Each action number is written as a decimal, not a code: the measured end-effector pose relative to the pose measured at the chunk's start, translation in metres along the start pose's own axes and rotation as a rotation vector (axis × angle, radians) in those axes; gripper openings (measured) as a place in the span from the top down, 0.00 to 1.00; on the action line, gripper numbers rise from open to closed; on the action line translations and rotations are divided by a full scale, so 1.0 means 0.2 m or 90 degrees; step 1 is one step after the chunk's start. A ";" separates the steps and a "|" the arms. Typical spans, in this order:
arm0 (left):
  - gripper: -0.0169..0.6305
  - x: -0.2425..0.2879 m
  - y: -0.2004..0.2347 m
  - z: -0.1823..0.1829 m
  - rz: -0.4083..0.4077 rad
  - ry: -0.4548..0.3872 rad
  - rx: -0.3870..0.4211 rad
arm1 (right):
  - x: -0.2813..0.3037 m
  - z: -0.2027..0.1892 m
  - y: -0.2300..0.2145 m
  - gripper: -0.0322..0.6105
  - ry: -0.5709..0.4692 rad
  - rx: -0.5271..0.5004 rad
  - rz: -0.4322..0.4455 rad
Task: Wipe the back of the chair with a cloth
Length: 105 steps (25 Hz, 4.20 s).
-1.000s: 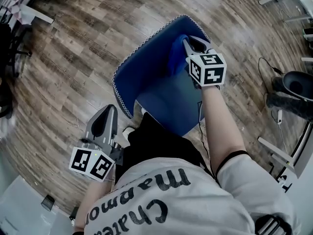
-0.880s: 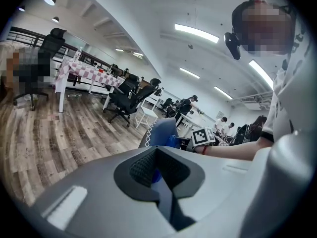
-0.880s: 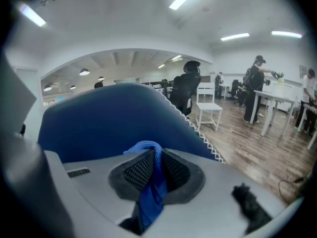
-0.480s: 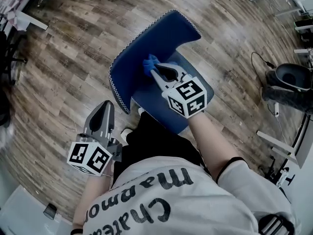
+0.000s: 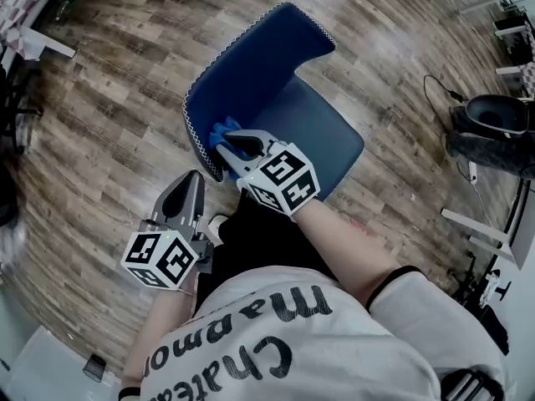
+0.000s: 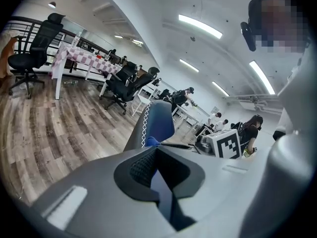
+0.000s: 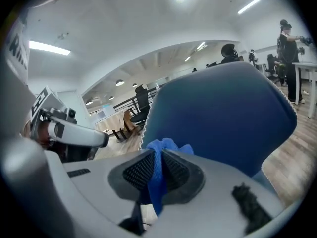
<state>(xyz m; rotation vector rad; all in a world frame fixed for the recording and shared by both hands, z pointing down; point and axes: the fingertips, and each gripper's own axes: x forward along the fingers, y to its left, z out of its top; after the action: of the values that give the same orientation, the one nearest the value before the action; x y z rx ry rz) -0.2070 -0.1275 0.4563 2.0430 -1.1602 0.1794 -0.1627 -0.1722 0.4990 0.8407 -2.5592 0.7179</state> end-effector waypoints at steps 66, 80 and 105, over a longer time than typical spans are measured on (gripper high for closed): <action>0.97 0.06 -0.14 -0.08 -0.059 0.043 0.042 | 0.08 -0.25 -0.06 0.87 0.039 0.037 -0.015; 0.97 0.30 -0.23 -0.06 -0.047 0.065 0.030 | 0.05 -0.18 -0.63 0.87 0.069 -0.015 -0.065; 0.97 0.30 -0.20 -0.10 -0.028 0.070 0.031 | -0.42 0.07 -1.52 0.87 -0.079 0.089 -0.364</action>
<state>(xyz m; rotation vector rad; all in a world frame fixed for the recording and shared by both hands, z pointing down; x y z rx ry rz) -0.1366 -0.1424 0.4767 2.0723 -1.0521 0.2979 0.0884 -0.3538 0.5553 1.6125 -2.2031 0.6745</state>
